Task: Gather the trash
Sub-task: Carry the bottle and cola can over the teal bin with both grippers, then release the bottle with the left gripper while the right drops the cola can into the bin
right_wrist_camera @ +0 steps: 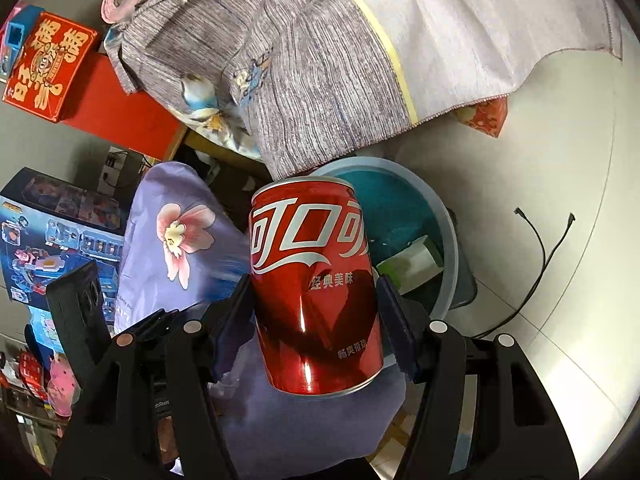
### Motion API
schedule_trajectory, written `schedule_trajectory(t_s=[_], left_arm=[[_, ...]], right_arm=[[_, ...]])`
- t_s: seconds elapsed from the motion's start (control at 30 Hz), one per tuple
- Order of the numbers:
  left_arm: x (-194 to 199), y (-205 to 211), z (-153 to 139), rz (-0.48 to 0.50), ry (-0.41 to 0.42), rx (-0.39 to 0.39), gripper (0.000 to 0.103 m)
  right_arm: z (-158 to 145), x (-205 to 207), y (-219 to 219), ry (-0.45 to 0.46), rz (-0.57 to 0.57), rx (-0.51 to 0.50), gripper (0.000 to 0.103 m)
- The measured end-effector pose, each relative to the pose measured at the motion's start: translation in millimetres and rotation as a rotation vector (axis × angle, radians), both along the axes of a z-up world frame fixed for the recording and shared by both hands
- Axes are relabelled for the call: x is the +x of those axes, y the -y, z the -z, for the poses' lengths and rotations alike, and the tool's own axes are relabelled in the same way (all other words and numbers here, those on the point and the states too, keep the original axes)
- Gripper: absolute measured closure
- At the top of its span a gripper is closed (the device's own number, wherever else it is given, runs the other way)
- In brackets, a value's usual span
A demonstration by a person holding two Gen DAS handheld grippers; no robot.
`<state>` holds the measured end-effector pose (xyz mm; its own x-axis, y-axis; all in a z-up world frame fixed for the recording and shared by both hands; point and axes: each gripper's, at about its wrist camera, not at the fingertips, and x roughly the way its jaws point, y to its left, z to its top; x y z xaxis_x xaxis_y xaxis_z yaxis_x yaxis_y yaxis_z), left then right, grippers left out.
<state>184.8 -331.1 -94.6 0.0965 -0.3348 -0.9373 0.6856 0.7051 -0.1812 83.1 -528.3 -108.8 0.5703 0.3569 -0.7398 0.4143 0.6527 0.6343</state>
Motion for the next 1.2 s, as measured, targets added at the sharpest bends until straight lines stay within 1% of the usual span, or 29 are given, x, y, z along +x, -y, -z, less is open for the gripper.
schedule_trajectory(t_s=[0.4, 0.47, 0.6, 0.73, 0.97, 1.03, 1.07, 1.1, 1.13, 1.2], left_arm=[[1.2, -13.7, -1.5, -0.034, -0.013, -0.014, 0.031], [0.7, -17.0, -2.5, -0.041, -0.013, -0.016, 0.030], [-2.4, -23.0, -5.8, -0.052, -0.002, -0.019, 0.021], [-4.3, -29.0, -11.9, -0.061, 0.007, -0.033, 0.016], [-4.8, -41.0, -20.0, -0.089, 0.003, -0.059, 0.012], [-4.5, -44.1, -21.7, -0.097, 0.001, -0.065, 0.012], [-4.4, -45.9, -22.7, -0.102, -0.001, -0.070, 0.012], [-4.5, -47.0, -23.4, -0.106, -0.003, -0.073, 0.012], [-4.5, -47.8, -23.7, -0.108, -0.003, -0.076, 0.012], [-5.0, -49.2, -24.8, -0.113, -0.004, -0.080, 0.011]], right_arm=[[8.1, 5.3, -5.3, -0.024, -0.011, -0.003, 0.044], [8.1, 5.8, -6.0, -0.025, -0.013, -0.006, 0.044], [9.8, 9.7, -8.5, -0.031, -0.021, -0.006, 0.044], [16.8, 16.6, -13.5, -0.056, -0.039, -0.006, 0.044], [22.2, 32.9, -24.2, -0.091, -0.068, -0.068, 0.043], [24.6, 32.2, -27.0, -0.105, -0.075, -0.066, 0.043], [25.8, 31.5, -28.3, -0.114, -0.080, -0.071, 0.041], [26.9, 30.8, -28.8, -0.120, -0.082, -0.070, 0.037], [28.0, 29.6, -28.9, -0.125, -0.082, -0.065, 0.034], [28.3, 25.8, -28.2, -0.129, -0.073, -0.060, 0.033]])
